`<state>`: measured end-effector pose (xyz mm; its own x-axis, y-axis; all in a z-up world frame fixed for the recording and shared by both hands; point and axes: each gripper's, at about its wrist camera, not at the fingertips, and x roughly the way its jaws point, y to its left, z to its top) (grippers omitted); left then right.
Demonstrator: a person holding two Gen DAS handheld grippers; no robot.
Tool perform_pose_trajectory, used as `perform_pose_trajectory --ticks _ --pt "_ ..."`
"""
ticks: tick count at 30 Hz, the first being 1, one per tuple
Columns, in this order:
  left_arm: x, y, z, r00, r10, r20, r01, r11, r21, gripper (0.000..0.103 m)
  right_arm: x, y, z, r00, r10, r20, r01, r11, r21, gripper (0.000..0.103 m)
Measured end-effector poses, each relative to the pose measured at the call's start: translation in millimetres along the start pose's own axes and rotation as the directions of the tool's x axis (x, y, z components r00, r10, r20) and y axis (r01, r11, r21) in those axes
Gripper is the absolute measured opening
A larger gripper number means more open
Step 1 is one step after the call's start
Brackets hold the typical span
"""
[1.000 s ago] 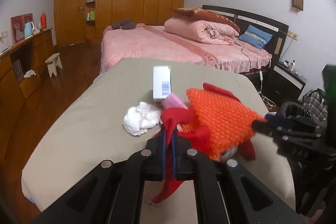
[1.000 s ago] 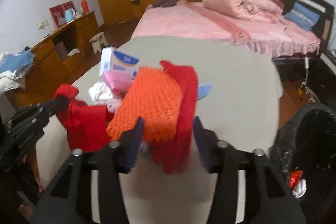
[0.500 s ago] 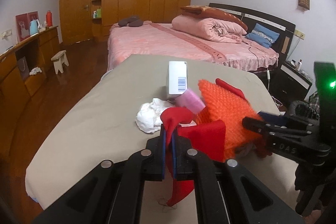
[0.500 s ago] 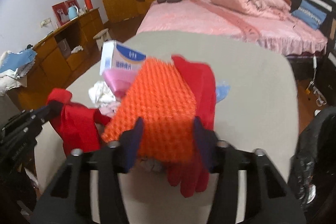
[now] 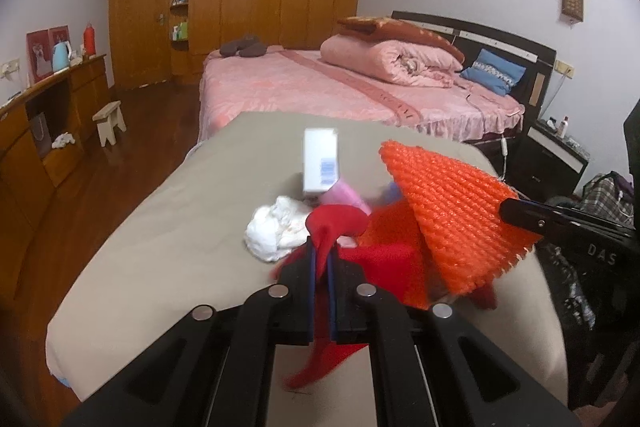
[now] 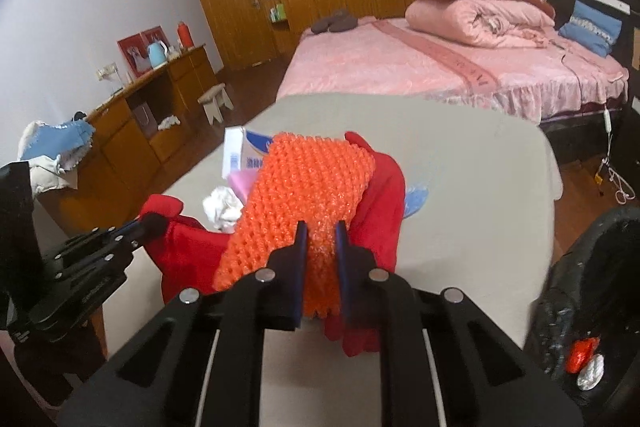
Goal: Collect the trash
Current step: 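Lift the red cloth and orange scrubber and carry both toward the bin, then open both tools over the black bin to drop the cloth and scrubber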
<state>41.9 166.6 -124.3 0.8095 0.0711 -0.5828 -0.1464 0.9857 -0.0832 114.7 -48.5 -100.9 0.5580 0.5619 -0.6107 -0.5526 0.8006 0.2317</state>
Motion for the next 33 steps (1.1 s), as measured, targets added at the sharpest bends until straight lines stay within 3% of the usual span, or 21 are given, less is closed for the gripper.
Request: perform_pose_trajectory --ticks 17,25,33 --pt "-46 -47 53 0.982 -0.122 0.146 0.118 0.992 0.033 0.005 -84 -28 19 0.989 -0.064 0.136 0.060 0.998 0.038 0.013" --pt "-45 -86 61 0.969 -0.197 0.150 0.186 0.979 0.079 0.005 -114 -55 8 0.978 -0.138 0.159 0.127 0.989 0.074 0.013" --pt "-37 -145 68 0.940 -0.314 0.135 0.294 0.944 0.149 0.005 -142 -95 -12 0.957 -0.248 0.154 0.227 0.964 0.137 0.013"
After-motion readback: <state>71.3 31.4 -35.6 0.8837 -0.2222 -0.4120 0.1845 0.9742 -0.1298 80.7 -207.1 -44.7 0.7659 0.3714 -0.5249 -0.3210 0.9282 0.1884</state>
